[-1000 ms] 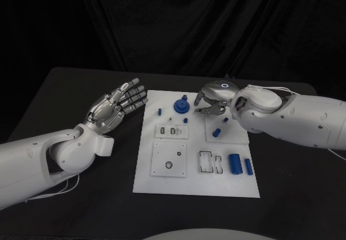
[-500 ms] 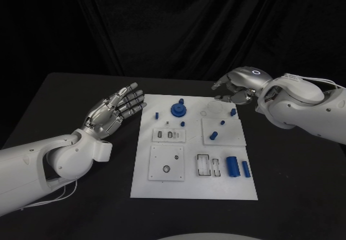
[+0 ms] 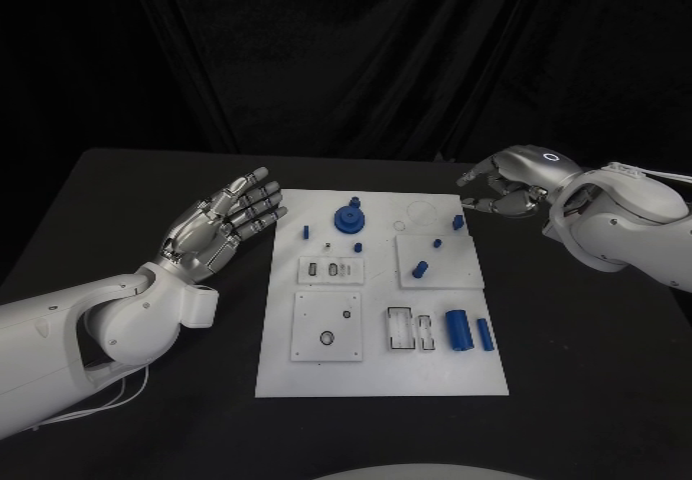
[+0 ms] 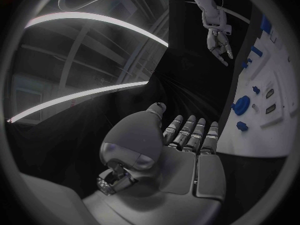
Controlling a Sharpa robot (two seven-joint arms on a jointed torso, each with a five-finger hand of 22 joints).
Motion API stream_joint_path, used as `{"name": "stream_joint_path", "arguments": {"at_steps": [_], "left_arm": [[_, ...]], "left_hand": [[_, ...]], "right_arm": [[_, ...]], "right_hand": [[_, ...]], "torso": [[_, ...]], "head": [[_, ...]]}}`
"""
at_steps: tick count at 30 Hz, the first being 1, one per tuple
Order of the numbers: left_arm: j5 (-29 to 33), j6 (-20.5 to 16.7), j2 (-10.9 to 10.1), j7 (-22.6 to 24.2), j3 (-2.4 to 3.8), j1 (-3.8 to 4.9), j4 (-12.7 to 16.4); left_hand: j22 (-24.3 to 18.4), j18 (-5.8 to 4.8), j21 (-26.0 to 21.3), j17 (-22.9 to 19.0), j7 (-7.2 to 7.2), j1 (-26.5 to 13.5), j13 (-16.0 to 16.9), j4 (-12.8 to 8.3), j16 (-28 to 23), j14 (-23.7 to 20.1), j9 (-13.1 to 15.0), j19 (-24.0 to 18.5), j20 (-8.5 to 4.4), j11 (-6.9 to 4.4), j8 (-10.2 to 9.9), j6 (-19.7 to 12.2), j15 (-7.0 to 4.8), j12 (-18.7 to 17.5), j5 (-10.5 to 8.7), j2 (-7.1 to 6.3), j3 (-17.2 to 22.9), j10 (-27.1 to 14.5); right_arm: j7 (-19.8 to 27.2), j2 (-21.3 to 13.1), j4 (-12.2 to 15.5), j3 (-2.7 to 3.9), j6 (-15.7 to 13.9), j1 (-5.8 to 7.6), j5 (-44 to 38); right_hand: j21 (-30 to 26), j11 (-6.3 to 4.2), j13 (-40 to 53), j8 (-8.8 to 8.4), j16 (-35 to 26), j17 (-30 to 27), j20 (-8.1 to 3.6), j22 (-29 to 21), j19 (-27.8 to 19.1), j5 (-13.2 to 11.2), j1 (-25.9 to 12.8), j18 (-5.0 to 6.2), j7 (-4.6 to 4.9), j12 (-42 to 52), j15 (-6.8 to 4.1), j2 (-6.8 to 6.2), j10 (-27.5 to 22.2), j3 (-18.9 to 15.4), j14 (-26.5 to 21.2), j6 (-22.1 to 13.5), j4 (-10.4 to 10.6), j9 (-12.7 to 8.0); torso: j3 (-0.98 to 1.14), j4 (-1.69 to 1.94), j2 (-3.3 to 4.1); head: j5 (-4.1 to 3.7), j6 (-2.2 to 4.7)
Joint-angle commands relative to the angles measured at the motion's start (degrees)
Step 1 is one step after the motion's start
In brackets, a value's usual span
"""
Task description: Assemble the parts on the task board
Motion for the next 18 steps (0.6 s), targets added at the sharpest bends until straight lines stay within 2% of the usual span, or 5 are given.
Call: {"name": "stream_joint_path", "arguments": {"at_steps": [1,3,5,12,18], "left_arm": [[-0.23,0.84,0.12,3.66,0.03,-0.14,-0.1],[-0.23,0.91,0.17,3.64,0.03,-0.15,-0.1],[-0.23,1.01,0.22,3.6,0.03,-0.15,-0.1],[-0.23,1.06,0.21,3.55,0.03,-0.16,-0.14],[-0.23,1.11,0.12,3.47,0.03,-0.17,-0.18]], "left_hand": [[0.07,-0.84,0.26,0.09,0.1,-0.54,0.05,0.05,0.18,-0.02,0.04,0.25,-0.04,0.2,0.25,0.2,0.3,0.23,0.31,0.02,0.32,-0.16],[0.07,-0.84,0.26,0.09,0.1,-0.54,0.05,0.05,0.18,-0.02,0.04,0.25,-0.04,0.2,0.25,0.2,0.3,0.23,0.31,0.02,0.32,-0.16],[0.07,-0.84,0.26,0.09,0.1,-0.54,0.05,0.05,0.18,-0.02,0.04,0.25,-0.04,0.2,0.25,0.2,0.3,0.23,0.31,0.02,0.32,-0.16],[0.07,-0.85,0.26,0.1,0.09,-0.56,0.05,0.02,0.21,-0.02,0.03,0.24,-0.04,0.23,0.24,0.16,0.34,0.27,0.33,0.04,0.41,-0.17],[0.07,-0.85,0.26,0.1,0.09,-0.56,0.05,0.02,0.21,-0.02,0.03,0.24,-0.04,0.23,0.24,0.16,0.34,0.27,0.33,0.04,0.41,-0.17]], "right_arm": [[-0.97,-0.41,-0.61,0.05,-2.21,-0.64,0.45],[-1.11,-0.63,-0.86,0.05,-2.11,-1.01,0.59],[-1.22,-0.72,-1.04,0.04,-2.01,-1.37,0.78],[-1.53,-0.22,-1.76,0.04,-1.21,-2.65,1.06],[-2.05,0.49,-2.45,0.04,-1.18,-3.36,1.11]], "right_hand": [[-0.17,-0.31,14.61,0.13,0.15,15.1,-0.17,9.48,0.26,-0.63,0.29,0.65,0.01,-0.04,-0.45,-0.23,5.37,-0.19,6.07,-0.08,0.4,-0.09],[-0.35,-0.26,14.54,0.22,0.15,15.1,-0.18,9.44,0.24,-2.01,0.26,0.66,0.1,-0.11,-0.42,-0.37,5.28,-0.5,6.07,0.11,1.11,-0.15],[-0.44,-0.21,14.54,0.26,0.15,15.1,-0.16,9.43,0.25,-3.62,0.11,0.66,0.17,-0.11,-0.38,-0.53,5.29,-0.89,6.07,0.27,1.9,-0.2],[-0.82,0.16,14.43,0.31,0.15,15.1,0.05,9.37,0.23,-7.62,-0.89,0.7,0.63,-0.21,-0.1,-1.14,5.16,-2.26,6.07,0.75,3.2,-0.28],[-0.87,0.21,14.41,0.3,0.15,15.1,0.07,9.36,0.23,-7.78,-1.11,0.71,0.71,-0.24,-0.07,-1.33,5.14,-2.5,6.07,0.76,3.22,-0.3]], "torso": [[0.09,-0.02,0.09],[-0.1,0.25,0.06],[-0.18,0.28,0.12],[-0.15,-0.12,0.1],[-0.26,0.22,0.1]], "head": [[-0.05,-0.1],[-0.31,-0.24],[-0.42,-0.19],[0.05,-0.75],[-0.37,-1.11]]}}
